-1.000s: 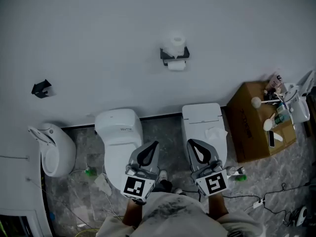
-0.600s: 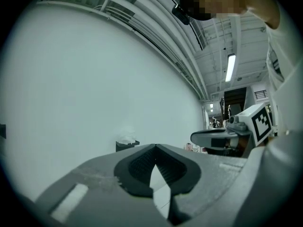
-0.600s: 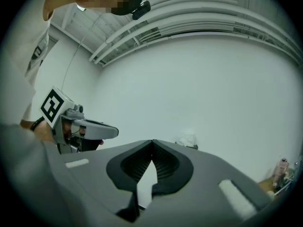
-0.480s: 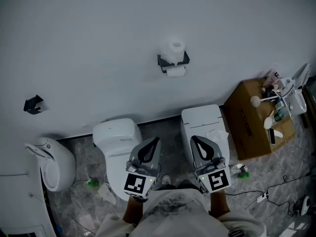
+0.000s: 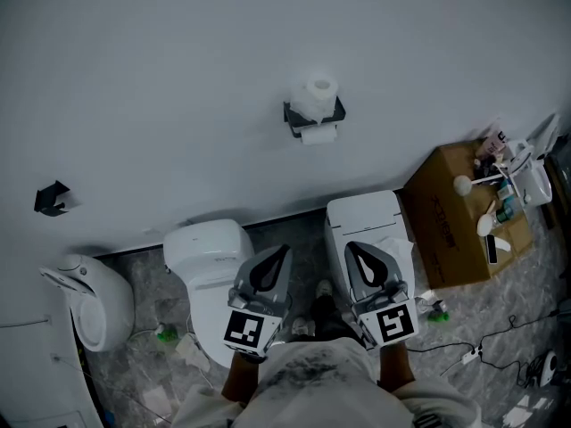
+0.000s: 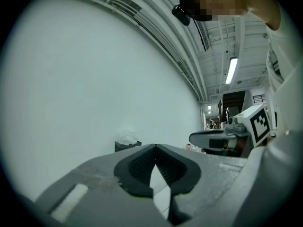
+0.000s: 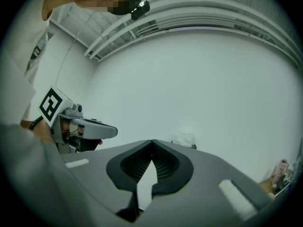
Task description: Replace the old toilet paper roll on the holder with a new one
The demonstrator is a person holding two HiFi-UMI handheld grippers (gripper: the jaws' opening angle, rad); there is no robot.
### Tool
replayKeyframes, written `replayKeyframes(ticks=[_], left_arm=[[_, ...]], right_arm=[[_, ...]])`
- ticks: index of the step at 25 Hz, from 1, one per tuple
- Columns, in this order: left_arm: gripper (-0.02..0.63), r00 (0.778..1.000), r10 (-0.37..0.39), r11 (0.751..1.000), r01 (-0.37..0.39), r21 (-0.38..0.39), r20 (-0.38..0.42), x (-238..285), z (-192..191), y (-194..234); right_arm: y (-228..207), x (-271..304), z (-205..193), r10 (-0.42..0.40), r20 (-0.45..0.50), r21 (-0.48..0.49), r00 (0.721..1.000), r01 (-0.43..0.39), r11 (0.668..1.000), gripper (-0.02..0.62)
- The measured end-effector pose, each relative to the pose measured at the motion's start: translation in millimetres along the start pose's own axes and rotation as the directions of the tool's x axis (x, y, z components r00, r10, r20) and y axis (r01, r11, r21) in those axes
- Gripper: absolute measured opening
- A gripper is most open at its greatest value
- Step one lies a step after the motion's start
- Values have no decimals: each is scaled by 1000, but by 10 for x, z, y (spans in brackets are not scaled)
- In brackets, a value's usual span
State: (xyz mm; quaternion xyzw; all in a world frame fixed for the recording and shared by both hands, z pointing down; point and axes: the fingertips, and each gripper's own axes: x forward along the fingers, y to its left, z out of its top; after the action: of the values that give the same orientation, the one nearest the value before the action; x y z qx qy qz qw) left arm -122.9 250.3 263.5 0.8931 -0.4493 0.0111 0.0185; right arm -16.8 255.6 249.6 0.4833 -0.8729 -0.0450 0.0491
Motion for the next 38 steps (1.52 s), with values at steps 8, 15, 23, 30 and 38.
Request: replayKeyframes(ticks=[8,15,23,30,38], left_arm=[[3,999,34,999,-34,-4,-20,427,-90,176],[3,996,83,997,-83,-3,-42,910,-97,348],[3,987,144,989,-146,-23,-78,1368,-110,471],[3,980,170,985,-171,-6,-105,1682,-236,563],[3,974,189,980,-196,-45,-127,1940,-374,756]], right_arm=[[-340,385,-131,38,-7,11,999,-38,999,2],[-744,767,-205,93,-14,22,996,-93,995,2],[-1149,1095,-325,156,-37,42,987,-155,987,2],[-1437,1320,-522,190,-68,58,979,-186,981,2],[-1606,1595,-697,203,-100,67,974,-197,978,2]])
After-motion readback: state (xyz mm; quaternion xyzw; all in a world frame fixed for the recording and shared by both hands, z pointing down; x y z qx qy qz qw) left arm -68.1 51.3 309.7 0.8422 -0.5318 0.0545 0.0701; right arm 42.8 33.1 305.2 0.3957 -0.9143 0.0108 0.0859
